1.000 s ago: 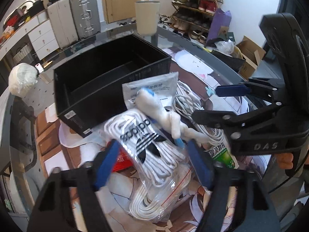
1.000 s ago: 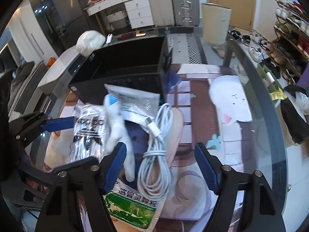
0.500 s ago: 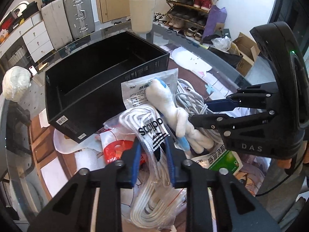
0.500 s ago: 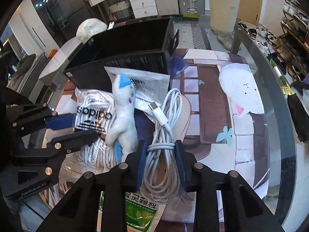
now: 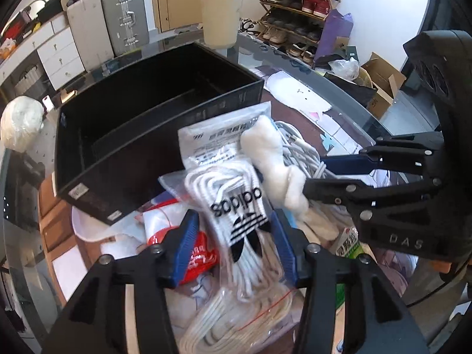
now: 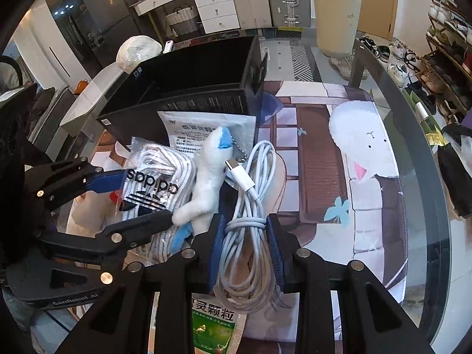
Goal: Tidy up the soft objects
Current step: 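Grasp the bagged adidas rope with left gripper while right gripper grasps the white cable, then lift the bagged rope and white cable and drop both into the black bin, then grasp the white foam piece with left gripper while right gripper grasps the plush toy, then carry the foam piece and plush toy over the bin and release them inside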
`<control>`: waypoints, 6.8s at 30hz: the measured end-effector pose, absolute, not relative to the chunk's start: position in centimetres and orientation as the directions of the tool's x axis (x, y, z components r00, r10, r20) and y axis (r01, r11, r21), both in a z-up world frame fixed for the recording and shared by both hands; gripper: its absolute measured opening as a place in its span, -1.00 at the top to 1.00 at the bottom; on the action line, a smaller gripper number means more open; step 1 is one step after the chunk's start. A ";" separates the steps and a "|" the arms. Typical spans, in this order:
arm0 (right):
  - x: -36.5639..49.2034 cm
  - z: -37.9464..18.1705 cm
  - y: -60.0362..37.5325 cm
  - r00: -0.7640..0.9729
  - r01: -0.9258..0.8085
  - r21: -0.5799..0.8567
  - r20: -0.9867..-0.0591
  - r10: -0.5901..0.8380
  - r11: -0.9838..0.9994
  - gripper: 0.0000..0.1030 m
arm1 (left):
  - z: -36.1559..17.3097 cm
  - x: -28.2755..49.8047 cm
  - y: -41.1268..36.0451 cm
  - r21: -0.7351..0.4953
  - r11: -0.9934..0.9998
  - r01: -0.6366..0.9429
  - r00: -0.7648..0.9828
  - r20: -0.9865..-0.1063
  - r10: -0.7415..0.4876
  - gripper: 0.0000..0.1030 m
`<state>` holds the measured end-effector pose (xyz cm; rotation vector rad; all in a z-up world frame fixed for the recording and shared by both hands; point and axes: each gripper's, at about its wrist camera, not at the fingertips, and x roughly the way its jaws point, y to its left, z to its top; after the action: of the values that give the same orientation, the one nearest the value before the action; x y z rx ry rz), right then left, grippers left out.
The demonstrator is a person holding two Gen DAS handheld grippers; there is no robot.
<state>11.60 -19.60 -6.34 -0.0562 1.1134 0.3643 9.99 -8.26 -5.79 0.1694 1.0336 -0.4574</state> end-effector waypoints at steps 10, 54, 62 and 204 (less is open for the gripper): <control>12.0 -7.1 -19.9 0.374 -0.317 0.139 -0.890 0.259 0.938 0.43 | -6.0 9.9 -9.7 -0.029 0.869 0.493 0.445 -0.850 -0.281 0.63; 12.9 8.3 -13.3 0.788 -0.474 0.065 -0.413 0.456 0.878 0.44 | 4.9 11.0 -1.4 -0.026 0.931 0.364 0.830 -0.446 -0.336 0.65; 18.9 4.3 -11.8 0.698 -0.461 0.120 -0.563 0.443 0.879 0.44 | 2.7 15.4 -1.0 -0.061 0.944 0.325 0.796 -0.521 -0.308 0.65; 18.5 6.3 -11.1 0.777 -0.405 -0.018 -0.534 0.334 0.914 0.30 | 3.8 16.0 0.6 -0.063 0.952 0.300 0.821 -0.491 -0.291 0.30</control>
<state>18.50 -11.14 6.30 -0.1350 0.5510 0.4008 15.95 0.57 3.80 0.0170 0.5194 -0.3144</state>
